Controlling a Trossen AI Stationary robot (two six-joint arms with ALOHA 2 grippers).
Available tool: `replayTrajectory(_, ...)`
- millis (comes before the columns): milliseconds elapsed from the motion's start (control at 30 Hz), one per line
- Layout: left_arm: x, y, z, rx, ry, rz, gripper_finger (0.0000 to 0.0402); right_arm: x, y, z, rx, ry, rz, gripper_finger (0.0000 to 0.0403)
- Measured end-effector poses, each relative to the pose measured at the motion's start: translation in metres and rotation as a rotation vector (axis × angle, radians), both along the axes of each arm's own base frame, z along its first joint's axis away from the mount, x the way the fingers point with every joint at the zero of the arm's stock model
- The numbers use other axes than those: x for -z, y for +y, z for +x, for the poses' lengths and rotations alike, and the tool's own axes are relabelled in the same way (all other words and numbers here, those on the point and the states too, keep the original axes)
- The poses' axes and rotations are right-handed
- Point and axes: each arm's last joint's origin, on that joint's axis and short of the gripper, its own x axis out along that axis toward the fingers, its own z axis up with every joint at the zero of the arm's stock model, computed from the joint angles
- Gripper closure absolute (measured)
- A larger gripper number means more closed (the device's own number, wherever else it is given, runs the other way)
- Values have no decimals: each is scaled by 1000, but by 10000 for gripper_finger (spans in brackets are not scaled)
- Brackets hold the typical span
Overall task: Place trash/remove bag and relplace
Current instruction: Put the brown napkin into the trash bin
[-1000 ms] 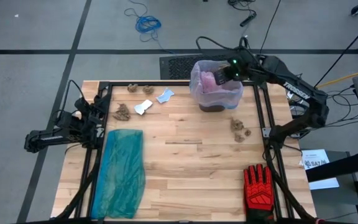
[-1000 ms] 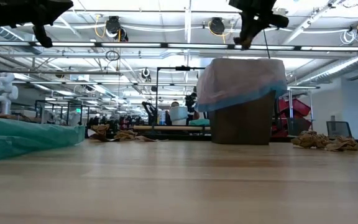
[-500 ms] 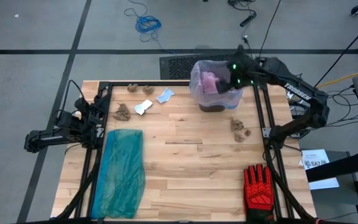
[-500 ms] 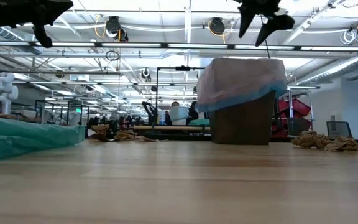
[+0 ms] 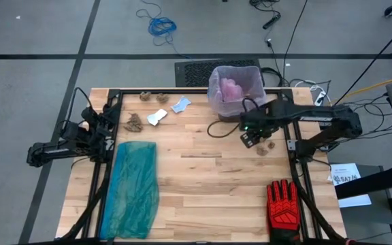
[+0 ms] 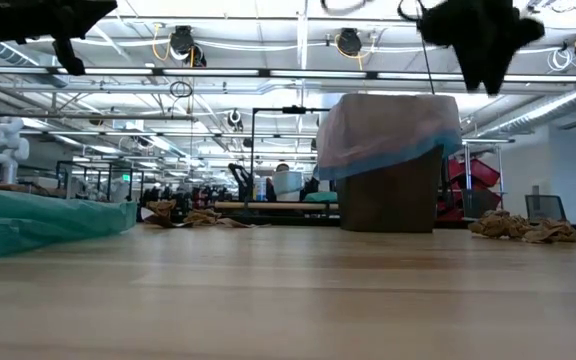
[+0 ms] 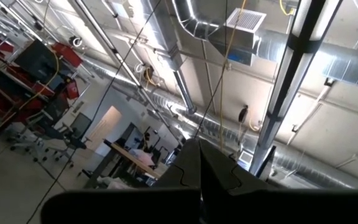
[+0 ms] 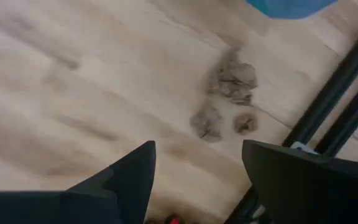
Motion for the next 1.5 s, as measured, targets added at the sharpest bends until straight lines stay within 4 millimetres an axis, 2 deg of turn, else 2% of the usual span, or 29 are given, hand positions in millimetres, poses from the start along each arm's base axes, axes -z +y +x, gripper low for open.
replayTrajectory(200, 0, 0, 0, 1, 2, 0, 402, 63, -7, -1, 43, 59, -19, 160)
replayTrajectory(367, 0, 0, 0, 2, -2, 1, 402, 106, -13, -8, 98, 71, -18, 142)
replayTrajectory(500, 0, 0, 0, 16, -14, -15, 401, 126, -19, -16, 142, 82, -72, 128)
replayTrajectory(667, 0, 0, 0, 18, -14, -14, 402, 140, -29, -22, 221, 74, -169, 120)
replayTrajectory(900, 0, 0, 0, 18, -13, -14, 401, 173, -41, -31, 349, -30, -168, 120)
replayTrajectory(1000, 0, 0, 0, 19, -13, -14, 402, 184, -40, -36, 396, -60, -116, 131)
replayTrajectory(1100, 0, 0, 0, 19, -14, -13, 402, 189, -37, -35, 391, -95, -70, 176)
replayTrajectory(1167, 0, 0, 0, 19, -13, -13, 402, 187, -32, -31, 358, -108, -43, 226)
replayTrajectory(1267, 0, 0, 0, 20, -13, -13, 402, 174, -20, -19, 280, -165, 88, 321)
replayTrajectory(1333, 0, 0, 0, 20, -12, -13, 402, 157, -15, -7, 220, -252, 137, 375)
replayTrajectory(1500, 0, 0, 0, 20, -11, -13, 402, 105, -1, 15, 114, -436, 251, 383)
